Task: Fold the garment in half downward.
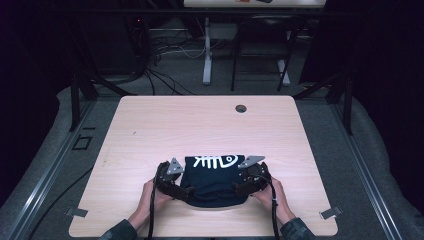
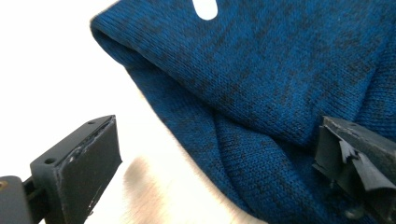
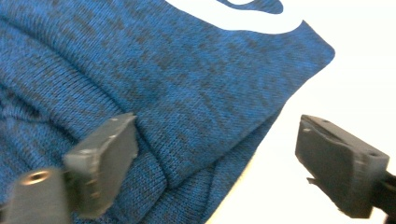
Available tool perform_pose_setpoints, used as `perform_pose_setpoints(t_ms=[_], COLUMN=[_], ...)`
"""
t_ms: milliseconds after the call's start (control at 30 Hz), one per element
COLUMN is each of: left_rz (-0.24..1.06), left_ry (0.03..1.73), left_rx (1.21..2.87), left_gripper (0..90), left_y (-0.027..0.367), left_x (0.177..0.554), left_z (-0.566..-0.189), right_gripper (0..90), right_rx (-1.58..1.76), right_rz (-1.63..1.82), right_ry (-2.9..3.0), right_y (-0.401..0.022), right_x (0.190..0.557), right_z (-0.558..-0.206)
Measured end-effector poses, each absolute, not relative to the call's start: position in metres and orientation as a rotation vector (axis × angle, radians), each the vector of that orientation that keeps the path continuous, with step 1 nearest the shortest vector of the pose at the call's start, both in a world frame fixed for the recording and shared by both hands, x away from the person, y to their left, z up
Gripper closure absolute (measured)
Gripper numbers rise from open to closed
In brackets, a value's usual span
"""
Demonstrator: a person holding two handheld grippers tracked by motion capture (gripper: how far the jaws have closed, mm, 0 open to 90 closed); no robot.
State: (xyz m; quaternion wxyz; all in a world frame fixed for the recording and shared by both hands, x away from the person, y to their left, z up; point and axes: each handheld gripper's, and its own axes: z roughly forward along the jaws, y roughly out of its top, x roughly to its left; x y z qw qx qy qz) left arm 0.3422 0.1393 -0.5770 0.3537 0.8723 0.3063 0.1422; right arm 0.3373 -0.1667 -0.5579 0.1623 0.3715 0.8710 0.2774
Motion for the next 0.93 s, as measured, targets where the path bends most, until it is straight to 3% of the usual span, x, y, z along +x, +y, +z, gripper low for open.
perform_pose_setpoints(t_ms=[400, 933], left_rz=[0.379, 0.377], left_ry=[0.856, 0.995], left_rx=[2.199, 2.221], left_gripper=[0.3, 0.2], left_y=[0.173, 0.199], left_x=[0.334, 0.360], left_z=[-0.565, -0.586], right_gripper=[2.8, 3.8], right_rx=[1.104, 1.241], right_rz=[0.904, 0.827], right_ry=[2.437, 2.380], right_y=[-0.195, -0.242], right_x=[0.320, 0.319], right_z=[-0.539, -0.556])
